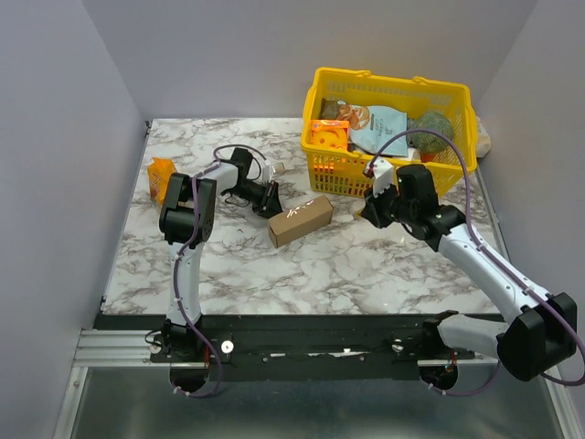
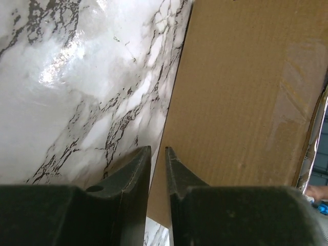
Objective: Unpack the express box
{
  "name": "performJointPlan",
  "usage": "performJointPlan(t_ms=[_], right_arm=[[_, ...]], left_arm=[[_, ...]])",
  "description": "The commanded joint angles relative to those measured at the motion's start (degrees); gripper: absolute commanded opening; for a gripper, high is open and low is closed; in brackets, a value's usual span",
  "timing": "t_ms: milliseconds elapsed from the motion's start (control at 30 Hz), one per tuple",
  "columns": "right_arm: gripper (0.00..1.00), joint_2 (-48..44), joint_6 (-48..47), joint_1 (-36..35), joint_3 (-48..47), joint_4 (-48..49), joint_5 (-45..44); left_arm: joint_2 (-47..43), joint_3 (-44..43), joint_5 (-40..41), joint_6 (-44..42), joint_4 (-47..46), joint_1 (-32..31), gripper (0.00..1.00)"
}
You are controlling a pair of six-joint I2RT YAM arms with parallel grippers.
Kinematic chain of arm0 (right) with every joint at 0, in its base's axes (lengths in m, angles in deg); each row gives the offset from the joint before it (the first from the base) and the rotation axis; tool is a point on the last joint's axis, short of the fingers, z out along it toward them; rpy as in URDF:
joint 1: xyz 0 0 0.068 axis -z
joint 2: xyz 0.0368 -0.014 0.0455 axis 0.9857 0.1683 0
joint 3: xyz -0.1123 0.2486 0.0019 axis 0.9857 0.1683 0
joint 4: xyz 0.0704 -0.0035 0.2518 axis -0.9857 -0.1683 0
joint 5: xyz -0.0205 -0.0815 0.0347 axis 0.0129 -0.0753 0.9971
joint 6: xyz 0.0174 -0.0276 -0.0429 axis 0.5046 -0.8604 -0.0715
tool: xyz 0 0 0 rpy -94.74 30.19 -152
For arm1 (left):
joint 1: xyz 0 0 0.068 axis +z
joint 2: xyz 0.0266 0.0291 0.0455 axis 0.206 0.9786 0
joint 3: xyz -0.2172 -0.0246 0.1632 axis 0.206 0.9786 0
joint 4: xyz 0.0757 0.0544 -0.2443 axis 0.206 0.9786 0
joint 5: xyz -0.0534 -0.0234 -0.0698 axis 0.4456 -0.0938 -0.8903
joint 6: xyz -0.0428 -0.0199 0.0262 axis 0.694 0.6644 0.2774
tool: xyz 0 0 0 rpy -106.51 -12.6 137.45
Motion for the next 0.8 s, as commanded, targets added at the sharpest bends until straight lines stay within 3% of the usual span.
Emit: performJointPlan(t_ms=[0, 167, 333, 467, 500, 533, 767], right_arm=[[0.00, 1.3, -0.3, 0.2, -1.9, 1.2, 1.5], [0.00, 3.2, 0.6, 0.0, -2.8, 2.5, 2.4], [0.00, 4.9, -0.1, 0.1, -5.6, 1.5, 2.4], [0.00, 5.0, -0.5, 0.0, -6.8, 0.6, 1.9], [0.00, 4.9, -0.6, 0.0, -6.8, 0.4, 1.7], [0.00, 4.9, -0.6, 0.0, -6.7, 0.4, 1.6], [0.00, 4.1, -0.4, 0.0, -6.4, 0.3, 1.6]], left_arm=[[-0.3, 0.3, 2.8, -1.7, -0.9, -0.4, 0.29], [-4.7, 3.8, 9.5, -0.2, -5.5, -0.2, 0.43], [-10.5, 4.7, 19.1, 2.4, -9.7, 1.1, 0.71], [-17.0, 6.8, 22.8, 0.4, -13.3, 1.6, 0.80], [-18.2, 7.1, 23.5, -1.1, -13.4, 1.6, 0.85], [-20.4, 7.3, 23.5, -1.9, -13.3, 1.6, 0.98], [-32.2, 14.6, 11.9, -12.4, -11.6, 1.2, 0.99]])
